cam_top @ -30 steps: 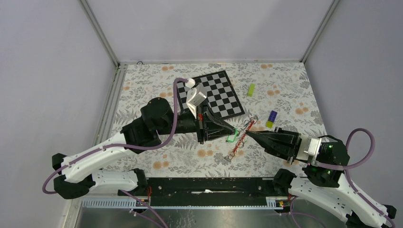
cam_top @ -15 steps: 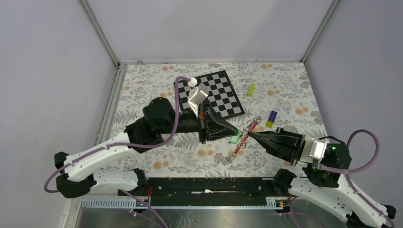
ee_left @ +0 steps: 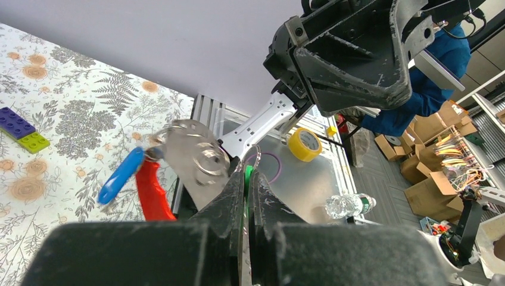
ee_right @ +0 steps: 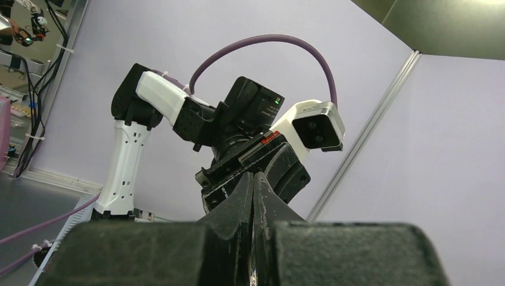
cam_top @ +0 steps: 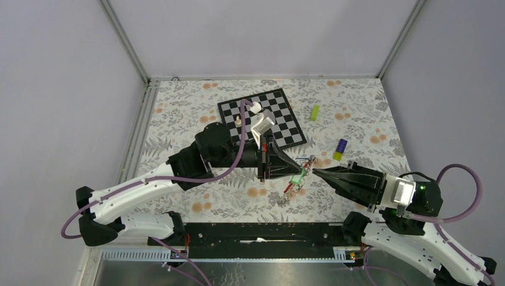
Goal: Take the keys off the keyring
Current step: Remove the key from the keyring.
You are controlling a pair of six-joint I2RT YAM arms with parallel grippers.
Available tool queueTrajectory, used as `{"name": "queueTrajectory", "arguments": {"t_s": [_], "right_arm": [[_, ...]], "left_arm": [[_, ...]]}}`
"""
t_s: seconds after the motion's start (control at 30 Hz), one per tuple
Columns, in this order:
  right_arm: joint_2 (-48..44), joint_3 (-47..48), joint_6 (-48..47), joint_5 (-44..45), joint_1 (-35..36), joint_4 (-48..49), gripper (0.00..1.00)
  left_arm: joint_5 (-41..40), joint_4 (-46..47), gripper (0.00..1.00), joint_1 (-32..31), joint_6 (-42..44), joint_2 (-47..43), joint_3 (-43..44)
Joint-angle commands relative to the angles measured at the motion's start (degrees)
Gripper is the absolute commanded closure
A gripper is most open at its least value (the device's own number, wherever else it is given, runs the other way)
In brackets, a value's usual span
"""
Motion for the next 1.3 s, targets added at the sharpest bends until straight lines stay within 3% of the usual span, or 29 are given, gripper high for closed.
{"name": "queueTrajectory", "arguments": {"t_s": [0.0, 0.13, 0.23, 0.37, 0.6, 1.27], "right_arm": [[0.1, 1.8, -0.3, -0.9, -0.1, 1.5, 1.0], [-0.7, 2.1, 0.5, 1.0, -0.1, -0.4, 1.0], [-0.9, 4.3, 0.8, 2.3, 0.0, -7.8, 0.99], [-0.6, 8.4, 0.3, 2.8, -0.1, -17.5, 0.83], [-0.8, 10.2, 0.2, 3.2, -0.1, -29.5, 0.74], [-4.0, 0.9, 1.6, 6.9, -0.1, -25.0, 0.69]], "left_arm": [[0.0, 3.5, 1.0, 0.3, 0.7, -1.3, 0.6], [-0.4, 2.1, 1.0, 0.3, 1.6, -1.6, 1.2], [-0.8, 0.2, 1.0, 0.3, 2.7, -1.8, 2.1], [-1.0, -2.1, 1.0, 0.3, 4.1, -1.8, 3.5], [-1.7, -3.8, 1.0, 0.3, 5.3, -2.0, 5.1], [-0.7, -5.8, 1.0, 0.3, 6.7, -2.7, 6.8]]}}
